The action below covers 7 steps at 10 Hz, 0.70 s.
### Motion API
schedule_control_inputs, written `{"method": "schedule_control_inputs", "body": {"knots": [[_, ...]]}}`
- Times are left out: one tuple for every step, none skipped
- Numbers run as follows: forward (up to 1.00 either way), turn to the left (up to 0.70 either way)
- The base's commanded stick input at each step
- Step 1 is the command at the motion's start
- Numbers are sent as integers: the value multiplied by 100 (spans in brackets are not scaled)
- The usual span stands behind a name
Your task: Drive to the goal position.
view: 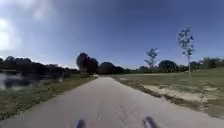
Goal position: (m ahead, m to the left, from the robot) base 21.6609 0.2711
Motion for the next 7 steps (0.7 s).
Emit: {"method": "schedule_control_inputs", "body": {"knots": [[70, 0], [70, 0], [70, 0], [70, 0], [70, 0], [70, 0], [70, 0]]}}
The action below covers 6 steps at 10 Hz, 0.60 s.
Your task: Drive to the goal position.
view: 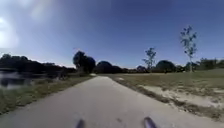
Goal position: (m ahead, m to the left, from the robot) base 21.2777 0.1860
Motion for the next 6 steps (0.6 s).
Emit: {"method": "schedule_control_inputs", "body": {"knots": [[70, 0], [70, 0], [70, 2], [70, 10], [70, 30], [70, 35]]}}
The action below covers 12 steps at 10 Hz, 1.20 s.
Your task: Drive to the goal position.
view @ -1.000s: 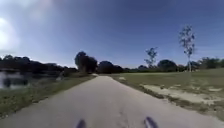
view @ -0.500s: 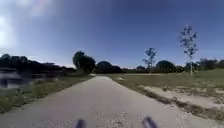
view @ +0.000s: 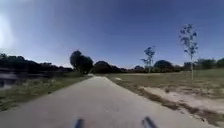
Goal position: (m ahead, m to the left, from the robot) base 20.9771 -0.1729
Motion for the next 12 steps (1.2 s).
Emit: {"method": "schedule_control_inputs", "body": {"knots": [[70, 35], [70, 35], [70, 35], [70, 35], [70, 35], [70, 27], [70, 2], [70, 0], [70, 0], [70, 0], [70, 0], [70, 0]]}}
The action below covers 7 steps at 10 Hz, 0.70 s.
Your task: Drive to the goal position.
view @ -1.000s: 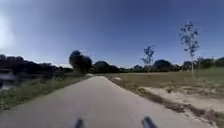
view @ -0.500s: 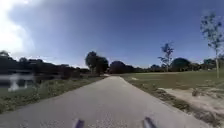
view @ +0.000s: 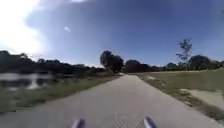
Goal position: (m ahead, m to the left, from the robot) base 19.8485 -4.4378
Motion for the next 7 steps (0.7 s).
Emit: {"method": "schedule_control_inputs", "body": {"knots": [[70, 0], [70, 0], [70, 0], [70, 0], [70, 0], [70, 0], [70, 0]]}}
